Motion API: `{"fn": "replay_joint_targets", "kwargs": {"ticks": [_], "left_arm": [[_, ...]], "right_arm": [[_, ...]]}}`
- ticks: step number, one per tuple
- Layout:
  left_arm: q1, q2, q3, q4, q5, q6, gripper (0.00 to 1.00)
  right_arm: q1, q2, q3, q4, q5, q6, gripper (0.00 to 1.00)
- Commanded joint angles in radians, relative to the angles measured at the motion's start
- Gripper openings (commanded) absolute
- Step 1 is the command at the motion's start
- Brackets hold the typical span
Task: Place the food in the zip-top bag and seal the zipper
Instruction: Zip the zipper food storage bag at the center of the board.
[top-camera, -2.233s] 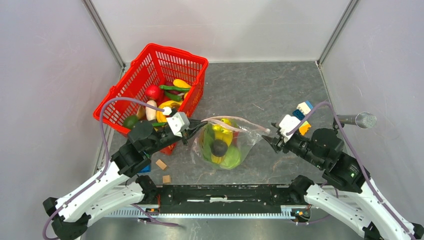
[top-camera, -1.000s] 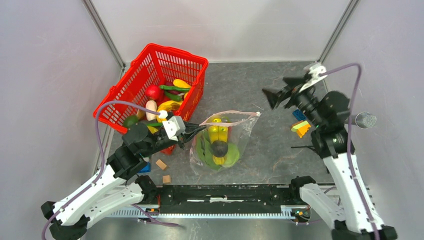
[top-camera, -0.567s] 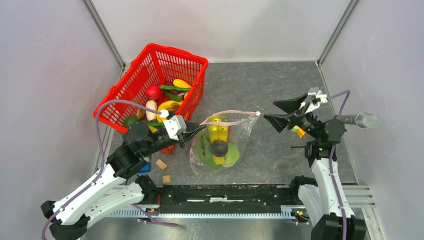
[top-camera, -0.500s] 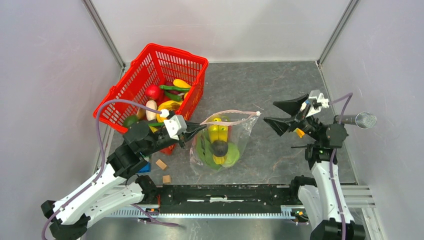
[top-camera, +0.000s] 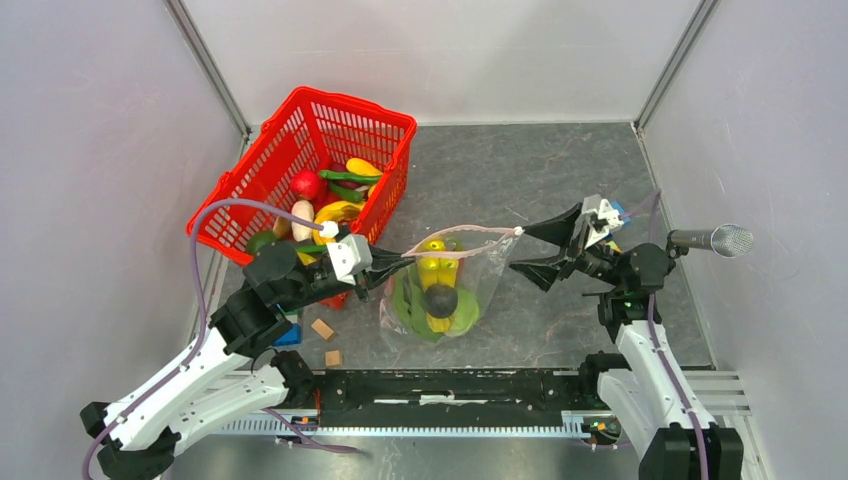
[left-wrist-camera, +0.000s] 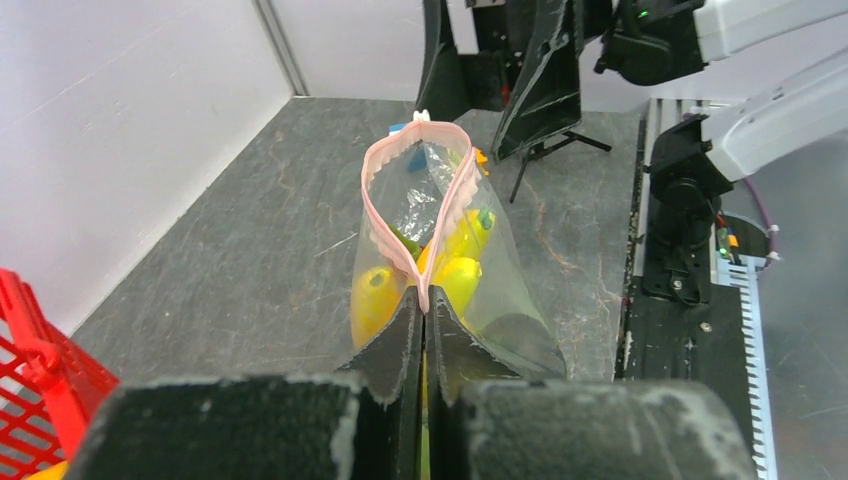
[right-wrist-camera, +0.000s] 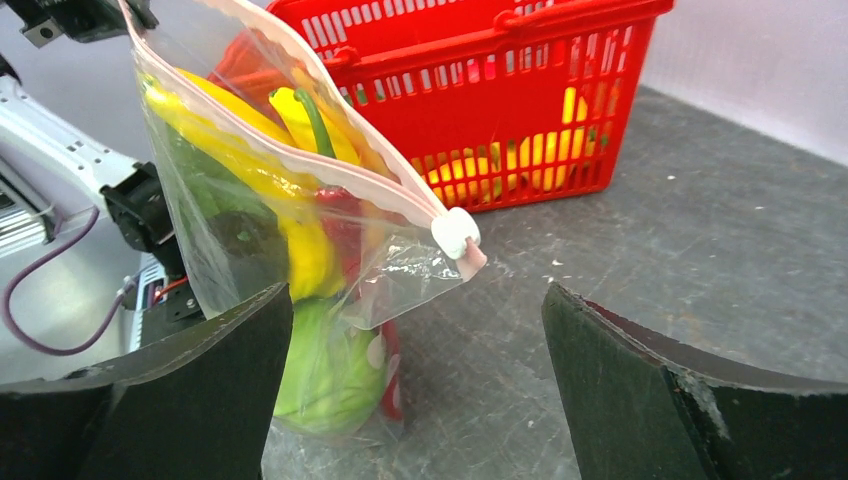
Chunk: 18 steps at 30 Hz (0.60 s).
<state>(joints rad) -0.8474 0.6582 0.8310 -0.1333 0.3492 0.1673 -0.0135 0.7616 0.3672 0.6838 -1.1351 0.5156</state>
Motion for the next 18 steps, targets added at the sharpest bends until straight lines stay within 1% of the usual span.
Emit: {"fn": "replay_joint_targets", "kwargs": {"ticks": [1,3,5,7,12,13,15,16,18], "left_arm": [[0.006,-0.026,0.059,0.072,0.079,0.020,0.02],[0.005,-0.028,0.059,0.073,0.095,0.024,0.02],[0.005,-0.029,0.057,0.071,0.103,0.031,0.02],[0.005,-0.027,0.056,0.067,0.111,0.035,0.02],[0.006,-0.035,0.046,0.070,0.110,0.035,0.02],[0.005,-0.036,0.044,0.073,0.106,0.036,0.02],[0.005,-0.038,0.040,0.077,0.099,0.038,0.02],[0.005,-0.038,0.039,0.077,0.097,0.040,0.02],[0.005,-0.040,0.037,0.081,0.090,0.039,0.02]], "right_arm": [[0.060,0.028,-0.022,0.091,0.016,-0.006,0.98],[0.082,0.044,-0.033,0.149,0.025,0.021,0.98],[0.108,0.064,-0.037,0.169,0.037,0.021,0.98],[0.127,0.081,-0.044,0.206,0.044,0.027,0.94],[0.152,0.094,-0.074,0.351,0.053,0.090,0.73],[0.155,0.094,-0.077,0.360,0.050,0.095,0.71],[0.157,0.088,-0.080,0.359,0.044,0.095,0.61],[0.160,0.087,-0.083,0.361,0.040,0.094,0.59],[0.167,0.087,-0.089,0.360,0.036,0.087,0.49]]}}
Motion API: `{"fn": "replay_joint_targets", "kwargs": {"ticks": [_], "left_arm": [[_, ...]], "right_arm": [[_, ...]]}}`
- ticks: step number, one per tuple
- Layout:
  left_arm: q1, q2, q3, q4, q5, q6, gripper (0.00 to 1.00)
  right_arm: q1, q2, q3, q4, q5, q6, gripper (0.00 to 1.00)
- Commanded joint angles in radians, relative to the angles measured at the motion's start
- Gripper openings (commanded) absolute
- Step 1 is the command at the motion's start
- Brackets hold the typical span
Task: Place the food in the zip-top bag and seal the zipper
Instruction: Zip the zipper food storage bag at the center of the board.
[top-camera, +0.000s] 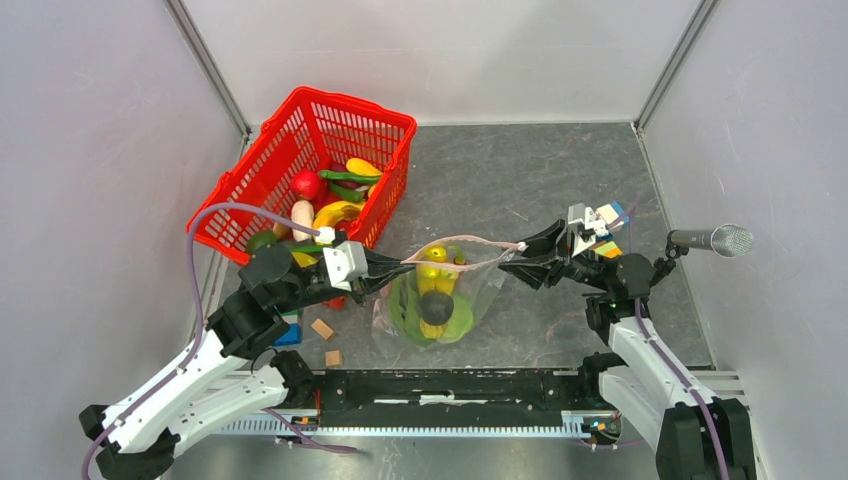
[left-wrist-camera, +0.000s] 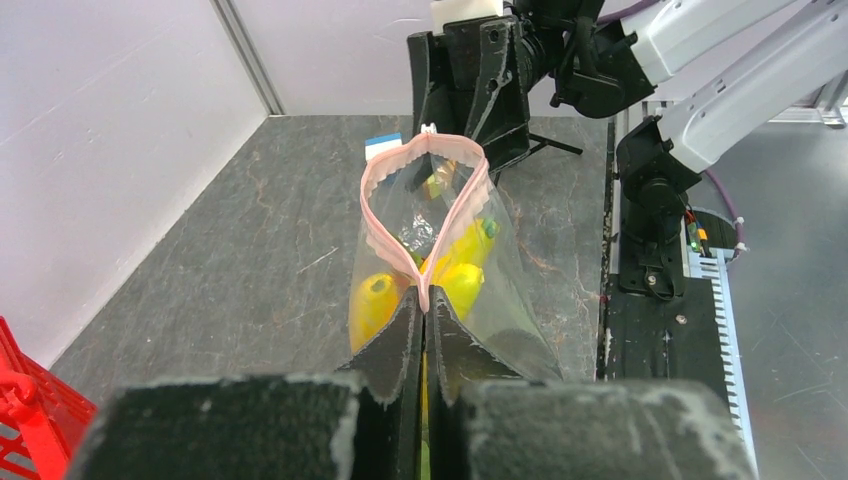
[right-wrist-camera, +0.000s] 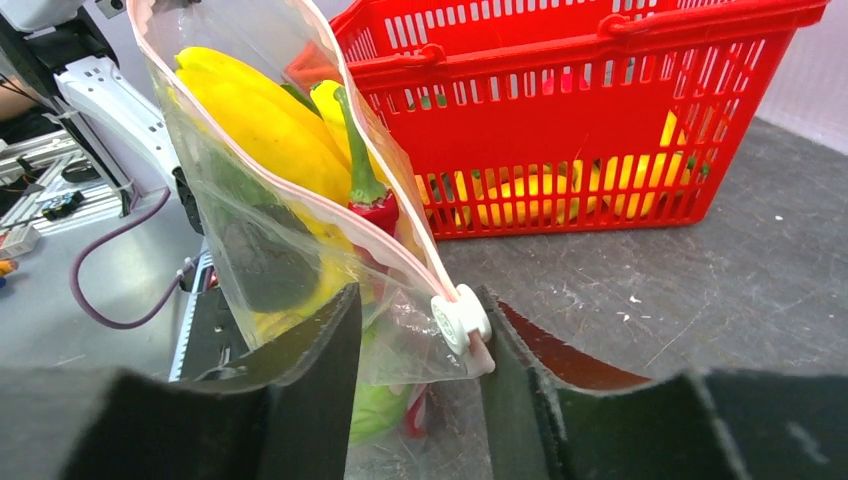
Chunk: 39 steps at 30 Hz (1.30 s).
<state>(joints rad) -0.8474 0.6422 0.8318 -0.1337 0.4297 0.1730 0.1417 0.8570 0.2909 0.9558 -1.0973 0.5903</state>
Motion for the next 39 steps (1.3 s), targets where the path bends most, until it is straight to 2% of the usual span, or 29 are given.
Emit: {"fn": "replay_joint_targets", "kwargs": {"ticks": [1,6,10,15,18,19,20,25,27,28,29,34,39], "left_arm": [[0.005,-0.025,0.035,0.083,0.005,0.033,0.02],[0.005,-0.033,0.026,0.099,-0.009,0.028,0.02],[0.005,-0.037,0.023,0.106,-0.015,0.019,0.02],[0.005,-0.044,0.011,0.117,-0.025,0.009,0.02],[0.005,-0.045,0.007,0.119,-0.024,0.006,0.02],[0.005,-0.046,0.007,0.117,-0.025,0.005,0.02],[0.005,-0.047,0.006,0.117,-0.026,0.004,0.02],[0.005,-0.055,0.009,0.103,-0.046,0.001,0.03],[0.005,-0.063,0.024,0.069,-0.092,-0.004,0.18],[0.005,-0.068,0.038,0.044,-0.118,-0.007,0.32],[0.005,-0.072,0.051,0.020,-0.156,-0.017,0.56],[0.005,-0.011,0.208,-0.130,-0.219,0.013,0.78],[0.005,0.172,0.479,-0.296,-0.132,0.079,0.91]], "right_arm": [[0.014,-0.007,-0.018,0.087,-0.004,0.012,0.45],[0.018,-0.022,-0.058,0.082,0.004,0.008,0.52],[0.021,-0.038,-0.069,0.075,0.013,0.004,0.47],[0.024,-0.055,-0.082,0.104,0.027,0.029,0.29],[0.027,-0.064,-0.086,0.119,0.027,0.041,0.07],[0.027,-0.068,-0.087,0.122,0.031,0.044,0.02],[0.027,-0.072,-0.088,0.127,0.034,0.049,0.00],[0.029,-0.097,-0.078,0.099,0.051,0.054,0.00],[0.028,-0.118,-0.054,0.008,0.057,0.001,0.00],[0.028,-0.129,-0.036,-0.044,0.062,-0.031,0.00],[0.029,-0.146,-0.017,-0.127,0.067,-0.082,0.00],[0.030,-0.196,0.086,-0.423,0.075,-0.253,0.00],[0.034,-0.209,0.125,-0.495,0.050,-0.299,0.00]]}}
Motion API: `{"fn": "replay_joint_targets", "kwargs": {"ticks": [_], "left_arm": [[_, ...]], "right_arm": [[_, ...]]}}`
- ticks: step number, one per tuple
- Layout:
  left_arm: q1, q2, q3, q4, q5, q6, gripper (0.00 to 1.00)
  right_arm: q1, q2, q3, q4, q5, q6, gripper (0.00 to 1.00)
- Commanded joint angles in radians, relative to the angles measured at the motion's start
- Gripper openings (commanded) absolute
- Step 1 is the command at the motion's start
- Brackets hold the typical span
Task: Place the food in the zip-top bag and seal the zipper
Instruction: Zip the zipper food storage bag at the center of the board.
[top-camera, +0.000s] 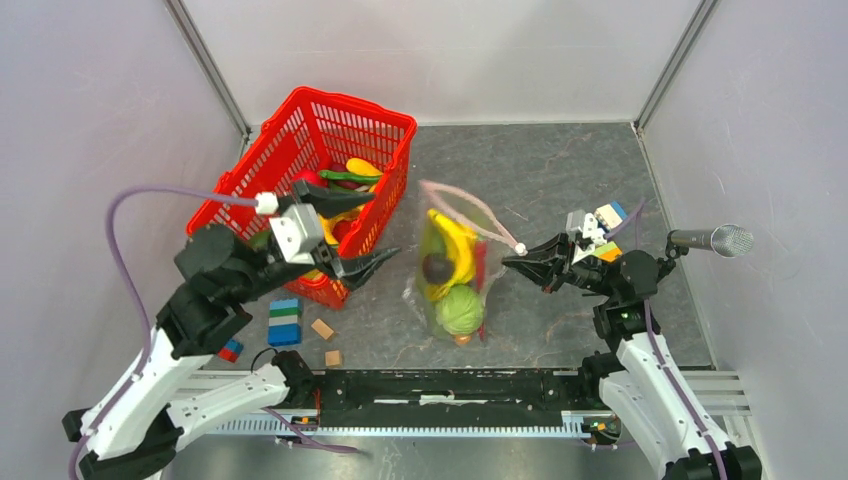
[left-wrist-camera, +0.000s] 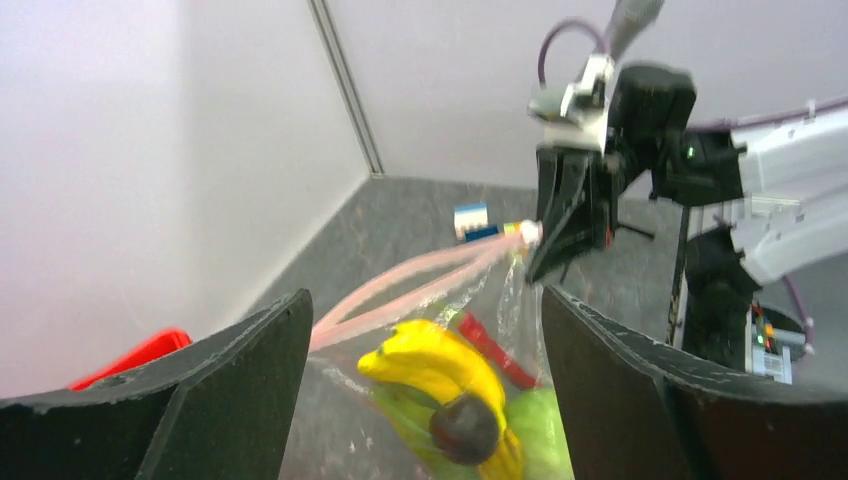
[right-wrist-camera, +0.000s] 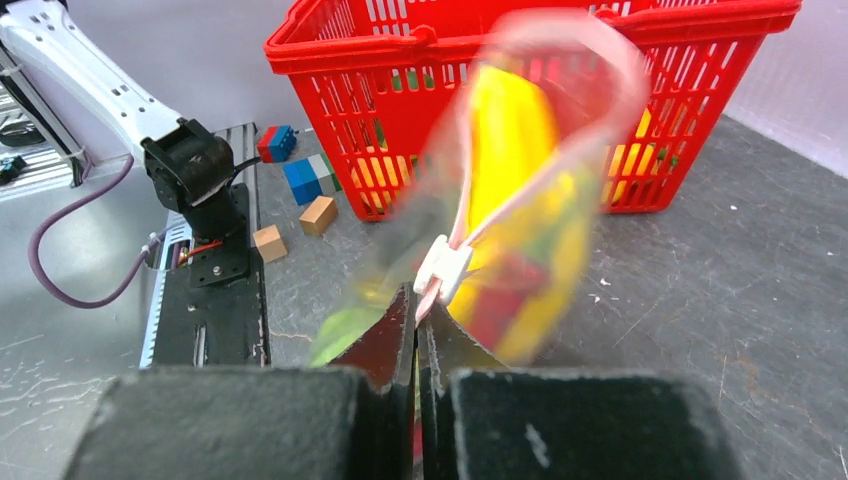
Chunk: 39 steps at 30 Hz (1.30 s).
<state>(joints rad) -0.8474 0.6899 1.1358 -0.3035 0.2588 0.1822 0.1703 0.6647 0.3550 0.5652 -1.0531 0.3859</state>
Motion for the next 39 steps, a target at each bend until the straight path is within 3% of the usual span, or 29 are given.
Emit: {"fn": "replay_joint_targets", "kwargs": {"ticks": [1,6,14,19,27,33,39], "left_arm": [[0.006,0.165,0.231,-0.151,0.087,0.095,0.92],[0.003,0.418,0.425,-0.240,0.320,0.186,0.91],[0.002,0.656,0.443,-0.158,0.469,0.270,0.91],[0.004,0.669,0.445,-0.101,0.476,0.254,0.91],[0.008,0.526,0.323,0.050,0.347,0.231,0.95],[0.010,0.528,0.356,0.021,0.349,0.213,0.95],[0.010,0.609,0.417,-0.054,0.486,0.205,0.96]], "right_arm": [[0.008,-0.017,0.074,-0.132,0.002,-0.115,0.00],[0.021,-0.007,0.162,-0.316,0.008,-0.241,0.00],[0.032,0.030,0.346,-0.548,-0.029,-0.377,0.00],[0.032,0.104,0.502,-0.665,-0.095,-0.453,0.00],[0.039,0.235,0.769,-0.876,-0.220,-0.572,0.00],[0.103,0.311,0.878,-1.154,-0.060,-0.738,0.00],[0.185,0.311,0.884,-1.249,0.080,-0.808,0.00]]}}
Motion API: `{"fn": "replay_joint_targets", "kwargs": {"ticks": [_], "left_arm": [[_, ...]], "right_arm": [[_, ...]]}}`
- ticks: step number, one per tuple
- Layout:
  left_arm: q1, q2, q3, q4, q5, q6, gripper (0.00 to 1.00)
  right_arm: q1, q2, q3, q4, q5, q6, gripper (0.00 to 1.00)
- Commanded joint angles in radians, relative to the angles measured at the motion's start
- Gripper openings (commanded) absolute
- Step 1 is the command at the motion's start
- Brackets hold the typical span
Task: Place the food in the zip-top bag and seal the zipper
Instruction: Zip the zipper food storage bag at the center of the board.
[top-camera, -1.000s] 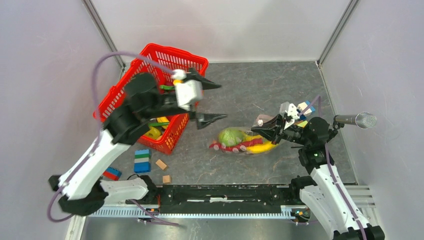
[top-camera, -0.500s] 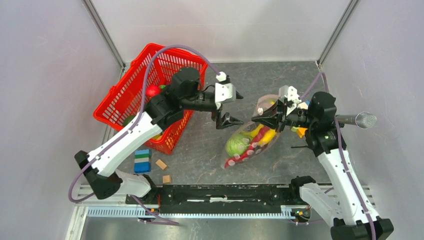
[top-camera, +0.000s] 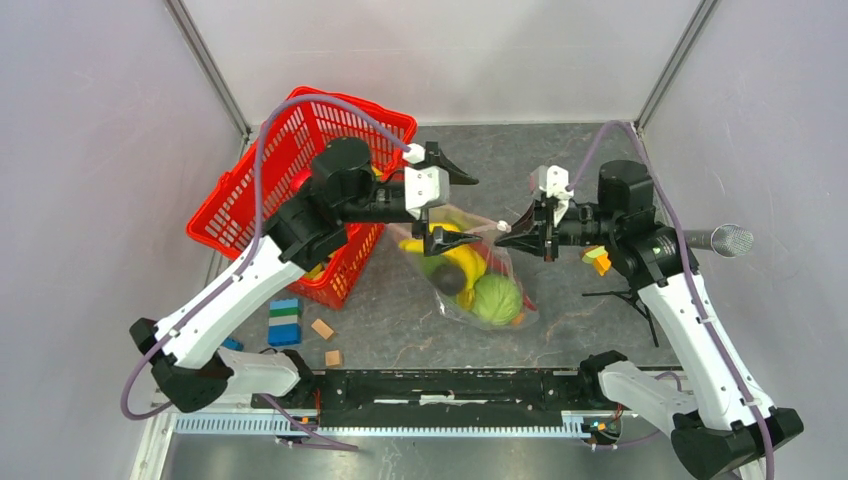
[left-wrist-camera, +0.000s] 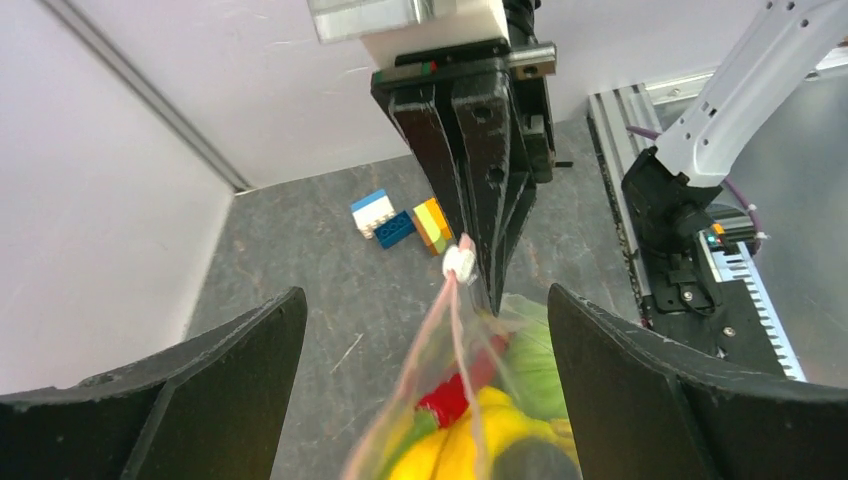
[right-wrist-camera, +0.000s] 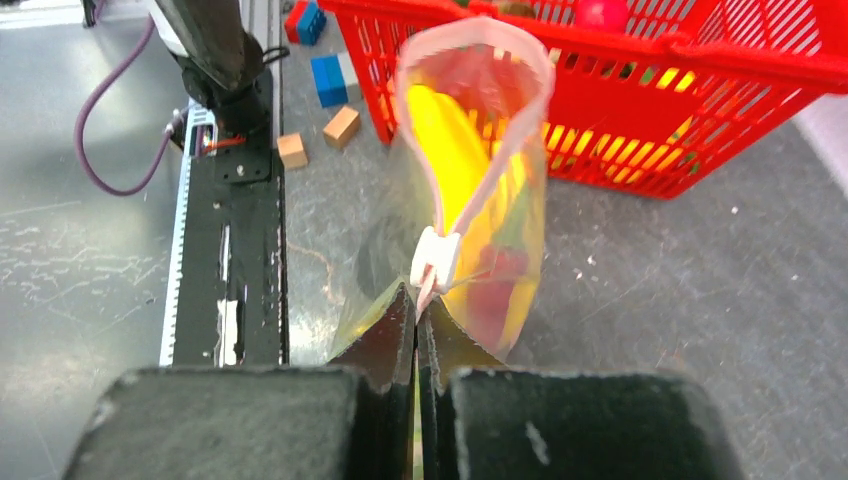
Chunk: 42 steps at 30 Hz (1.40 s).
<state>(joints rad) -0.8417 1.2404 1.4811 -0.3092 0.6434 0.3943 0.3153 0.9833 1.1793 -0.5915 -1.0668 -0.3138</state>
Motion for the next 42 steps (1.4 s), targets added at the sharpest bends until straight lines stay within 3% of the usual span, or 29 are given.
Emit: {"fn": "replay_joint_targets", "kwargs": {"ticks": [1,8,15,23,28,35,42], "left_arm": [[0.005,0.073,0.086,-0.070,0.129,-0.002,0.95],[0.004,0.128,0.069,-0.123,0.245,-0.006,0.88],[-0.003,0.078,-0.104,0.147,0.140,-0.199,0.79],[-0.028,0.094,-0.141,0.269,0.076,-0.272,0.68],[-0.031,0.132,-0.110,0.215,0.127,-0.243,0.59],[-0.034,0.153,-0.087,0.143,0.228,-0.212,0.56],[-0.040,0.177,-0.060,0.099,0.228,-0.187,0.34]], "right_arm": [[0.048,0.001,0.066,-0.119,0.107,-0.134,0.00],[0.075,0.004,0.048,-0.116,0.143,-0.140,0.00],[0.086,-0.015,0.011,-0.094,0.142,-0.132,0.00],[0.096,-0.022,-0.017,-0.077,0.146,-0.123,0.00],[0.096,-0.030,-0.022,-0.078,0.159,-0.126,0.00],[0.097,-0.032,-0.024,-0.068,0.164,-0.123,0.00],[0.097,-0.038,-0.025,-0.072,0.166,-0.129,0.00]]}}
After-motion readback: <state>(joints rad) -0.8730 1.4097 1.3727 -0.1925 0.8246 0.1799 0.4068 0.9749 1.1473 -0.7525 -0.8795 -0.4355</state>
